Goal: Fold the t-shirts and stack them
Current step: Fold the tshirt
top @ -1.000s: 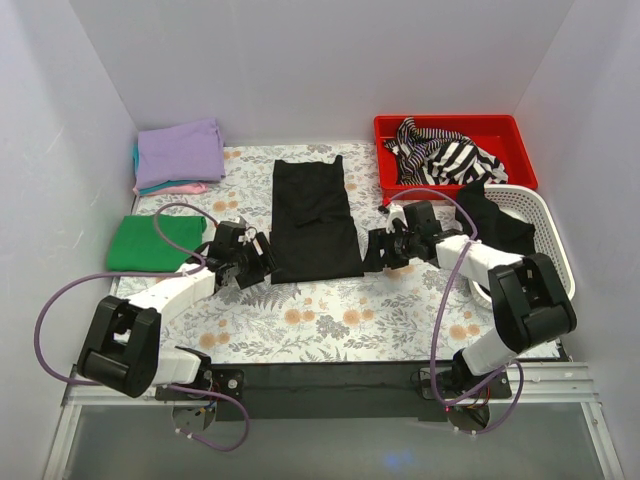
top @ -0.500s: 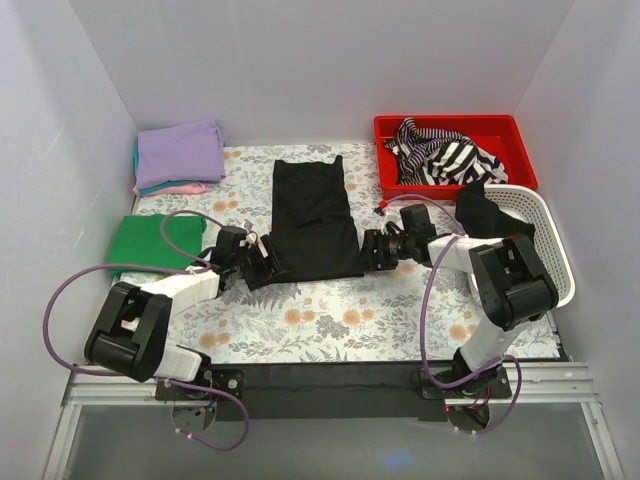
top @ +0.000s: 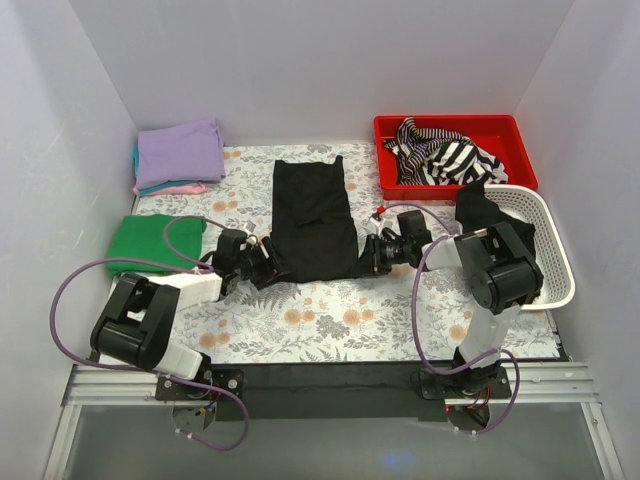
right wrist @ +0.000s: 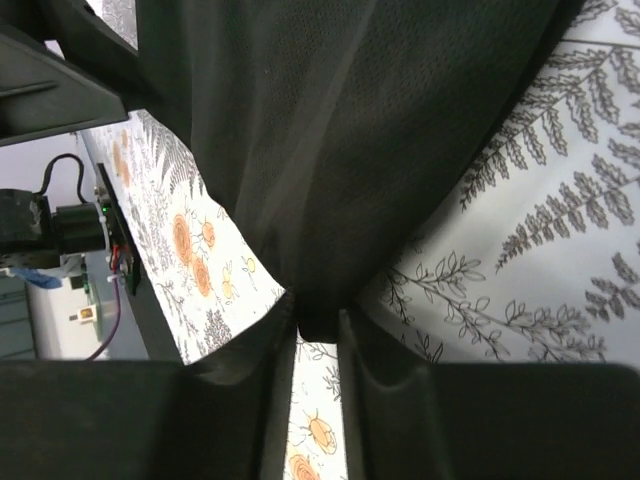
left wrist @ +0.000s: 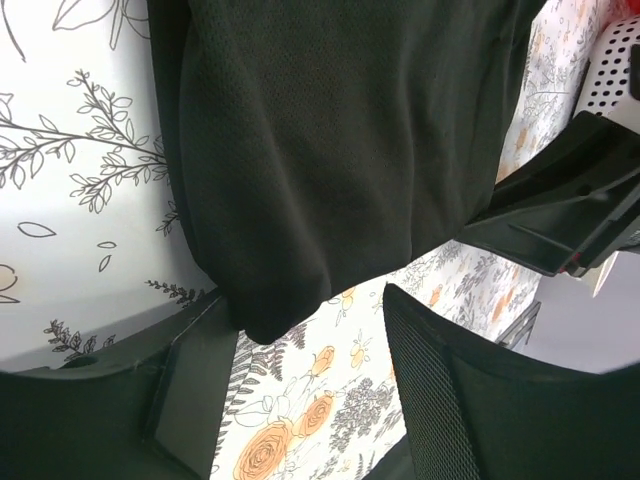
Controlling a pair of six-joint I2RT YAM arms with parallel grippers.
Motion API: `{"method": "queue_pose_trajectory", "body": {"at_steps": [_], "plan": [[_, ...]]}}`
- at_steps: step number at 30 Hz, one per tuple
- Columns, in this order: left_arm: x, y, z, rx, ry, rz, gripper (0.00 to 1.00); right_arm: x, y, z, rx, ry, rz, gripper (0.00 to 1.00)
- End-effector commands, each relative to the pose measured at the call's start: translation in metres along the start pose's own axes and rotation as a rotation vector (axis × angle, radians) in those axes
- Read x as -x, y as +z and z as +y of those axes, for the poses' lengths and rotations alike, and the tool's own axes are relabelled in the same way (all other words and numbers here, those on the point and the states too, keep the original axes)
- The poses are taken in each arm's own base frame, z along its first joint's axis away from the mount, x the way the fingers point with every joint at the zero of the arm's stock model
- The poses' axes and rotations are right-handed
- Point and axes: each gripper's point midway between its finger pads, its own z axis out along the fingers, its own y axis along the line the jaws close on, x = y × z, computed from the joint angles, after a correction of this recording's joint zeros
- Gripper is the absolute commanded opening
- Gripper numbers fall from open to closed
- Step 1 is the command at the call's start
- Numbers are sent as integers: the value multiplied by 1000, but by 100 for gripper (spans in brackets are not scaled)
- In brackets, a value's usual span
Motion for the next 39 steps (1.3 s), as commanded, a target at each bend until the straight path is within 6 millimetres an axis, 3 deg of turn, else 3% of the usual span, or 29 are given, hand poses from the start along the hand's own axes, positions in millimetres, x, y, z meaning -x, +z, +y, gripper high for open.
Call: {"method": "queue_pose_trajectory", "body": {"at_steps": [1, 3, 7, 10, 15, 20, 23, 27, 31, 32, 35, 36, 39], "plan": [[-28, 0, 49, 170, -35, 66, 53, -10, 9, -13, -9, 47, 24, 26], [-28, 2, 53, 181, -33, 73, 42, -7, 11, -14, -3, 46, 15, 20], [-28, 7, 59, 212, -31, 81, 1, -1, 13, -11, 17, 41, 2, 8], [-27, 7, 62, 230, -20, 80, 0, 3, 12, -5, 34, 26, -6, 1], [-29, -4, 61, 244, -14, 85, 0, 8, -1, 10, 38, -16, -46, 1], [-31, -30, 40, 243, -16, 114, 0, 0, -19, 33, 68, -39, -68, 1], [-43, -47, 30, 229, -23, 159, 0, -22, -26, 36, 56, -18, -34, 1], [-64, -66, 17, 198, -34, 215, 0, -50, -36, 56, 51, -55, 5, 1], [-84, -80, -8, 135, -60, 267, 0, -91, -46, 70, 27, -46, 48, 1], [-90, -86, -17, 117, -42, 272, 0, -91, -51, 78, 22, -76, 15, 1], [-104, -100, -24, 137, -50, 292, 0, -121, -56, 84, -18, -46, 53, 1], [-108, -108, -25, 137, -51, 295, 0, -126, -61, 97, 6, -73, 44, 1], [-110, -124, -31, 137, -53, 277, 0, -141, -71, 103, -1, -49, 26, 1]]}}
